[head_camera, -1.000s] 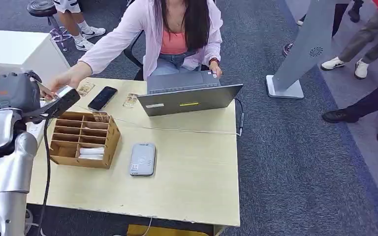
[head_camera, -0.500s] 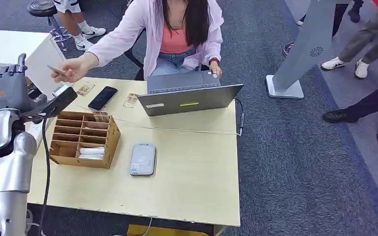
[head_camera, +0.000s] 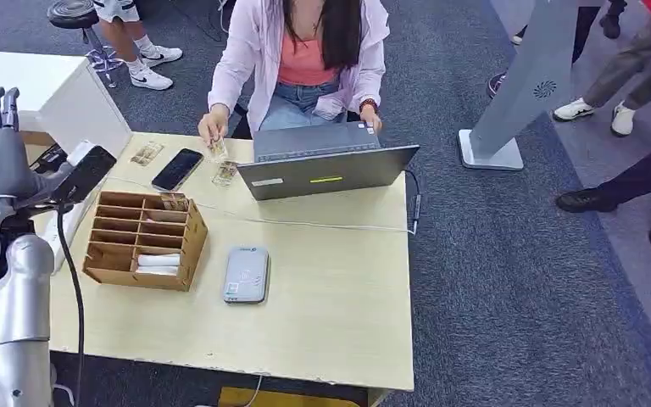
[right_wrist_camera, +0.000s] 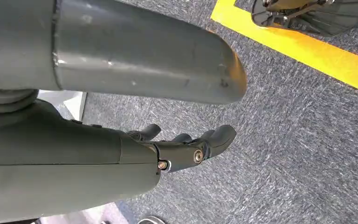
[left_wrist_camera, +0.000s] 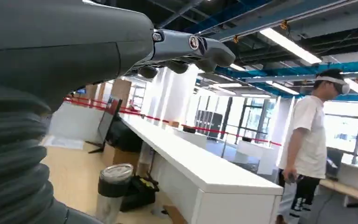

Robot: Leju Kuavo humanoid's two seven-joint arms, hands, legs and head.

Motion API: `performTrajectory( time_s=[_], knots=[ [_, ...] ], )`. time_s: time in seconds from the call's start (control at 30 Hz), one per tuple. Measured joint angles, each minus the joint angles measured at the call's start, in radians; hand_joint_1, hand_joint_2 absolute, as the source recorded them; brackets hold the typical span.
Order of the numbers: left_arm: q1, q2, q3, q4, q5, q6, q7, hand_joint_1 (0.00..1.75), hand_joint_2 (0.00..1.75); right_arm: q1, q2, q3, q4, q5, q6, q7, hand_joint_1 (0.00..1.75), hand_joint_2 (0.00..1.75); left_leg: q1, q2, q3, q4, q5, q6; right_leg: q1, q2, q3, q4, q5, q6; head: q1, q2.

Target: Pass the card to the sensor for recognition and then transmit it.

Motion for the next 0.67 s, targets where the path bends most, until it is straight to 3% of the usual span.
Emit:
performTrajectory(
  time_s=[0.2, 0.23, 0.3, 0.47, 0.57, 0.67],
  knots=[
    [0.019, -0.003, 0.006, -0.031, 0.043, 0.002, -0.023, 0.00, 1.75, 0.001, 0.000, -0.001, 0.000, -0.007, -0.003, -0.003, 0.00, 0.00, 0.000, 0.000, 0.000, 0.000, 0.000, 0.000, 0.000, 0.000, 0.000, 0.000, 0.000, 0.000, 0.000, 0.000],
    [0.063, -0.006, 0.015, -0.091, 0.107, 0.005, -0.054, 0.00, 1.75, 0.003, 0.000, -0.005, 0.000, -0.015, -0.009, -0.006, 0.00, 0.00, 0.000, 0.001, 0.000, 0.000, 0.000, 0.000, 0.000, 0.001, 0.000, 0.000, 0.000, 0.000, 0.000, 0.000],
    [0.272, -0.010, 0.090, -0.340, 0.348, 0.003, -0.163, 0.00, 1.75, 0.013, 0.000, -0.031, 0.000, -0.042, -0.014, -0.005, 0.00, 0.00, 0.000, 0.002, 0.000, -0.001, -0.002, 0.000, 0.000, 0.002, -0.001, 0.000, -0.001, -0.001, 0.000, 0.000],
    [0.458, -0.010, 0.217, -0.515, 0.587, -0.033, -0.289, 0.00, 1.75, 0.017, 0.000, -0.054, 0.000, -0.064, -0.017, -0.005, 0.00, 0.00, 0.000, 0.002, 0.000, -0.001, -0.003, 0.000, 0.000, 0.002, -0.001, 0.000, -0.003, -0.001, 0.000, 0.000],
    [0.529, -0.013, 0.292, -0.581, 0.648, -0.058, -0.345, 0.00, 1.75, 0.018, 0.000, -0.063, 0.000, -0.071, -0.021, -0.006, 0.00, 0.00, 0.000, 0.002, 0.000, -0.001, -0.003, 0.000, 0.000, 0.001, -0.001, 0.000, -0.003, -0.001, 0.000, 0.000],
    [0.568, -0.016, 0.337, -0.619, 0.658, -0.072, -0.349, 0.00, 1.75, 0.018, 0.000, -0.071, 0.000, -0.072, -0.023, -0.006, 0.00, 0.00, 0.000, 0.001, 0.000, -0.001, -0.003, 0.000, 0.000, 0.000, -0.001, 0.000, -0.003, -0.001, 0.000, 0.000]
  ],
)
